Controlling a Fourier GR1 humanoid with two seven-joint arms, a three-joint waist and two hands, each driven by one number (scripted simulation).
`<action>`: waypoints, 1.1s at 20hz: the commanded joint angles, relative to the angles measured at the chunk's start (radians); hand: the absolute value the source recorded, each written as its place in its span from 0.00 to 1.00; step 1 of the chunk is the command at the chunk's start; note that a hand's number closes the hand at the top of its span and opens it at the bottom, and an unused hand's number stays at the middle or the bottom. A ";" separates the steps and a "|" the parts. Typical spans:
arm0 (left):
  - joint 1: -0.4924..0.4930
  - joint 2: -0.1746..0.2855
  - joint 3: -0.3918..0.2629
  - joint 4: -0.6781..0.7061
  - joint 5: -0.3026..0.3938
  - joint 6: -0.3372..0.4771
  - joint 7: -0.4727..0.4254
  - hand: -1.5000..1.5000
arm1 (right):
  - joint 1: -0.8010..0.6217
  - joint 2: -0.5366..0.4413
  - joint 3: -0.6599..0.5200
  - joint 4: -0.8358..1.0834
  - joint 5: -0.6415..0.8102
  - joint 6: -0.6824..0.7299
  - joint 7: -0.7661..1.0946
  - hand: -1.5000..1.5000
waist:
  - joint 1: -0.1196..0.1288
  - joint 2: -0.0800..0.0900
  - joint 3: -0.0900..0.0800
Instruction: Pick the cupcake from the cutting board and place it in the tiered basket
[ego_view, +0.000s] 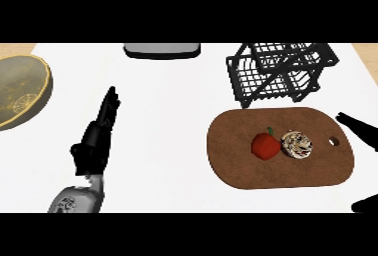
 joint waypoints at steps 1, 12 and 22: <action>0.044 -0.015 -0.006 -0.038 -0.016 -0.008 -0.008 0.50 | -0.044 -0.019 -0.026 0.074 0.005 0.018 -0.043 0.00 | 0.001 0.000 0.000; 0.070 -0.022 0.007 -0.049 -0.039 -0.029 -0.018 0.50 | -0.089 0.058 0.078 0.124 0.095 -0.012 0.029 0.00 | 0.003 0.000 0.000; 0.050 -0.033 0.048 -0.012 -0.020 -0.065 -0.037 0.50 | -0.168 0.114 0.099 0.215 0.110 -0.053 0.043 0.00 | 0.003 0.000 0.000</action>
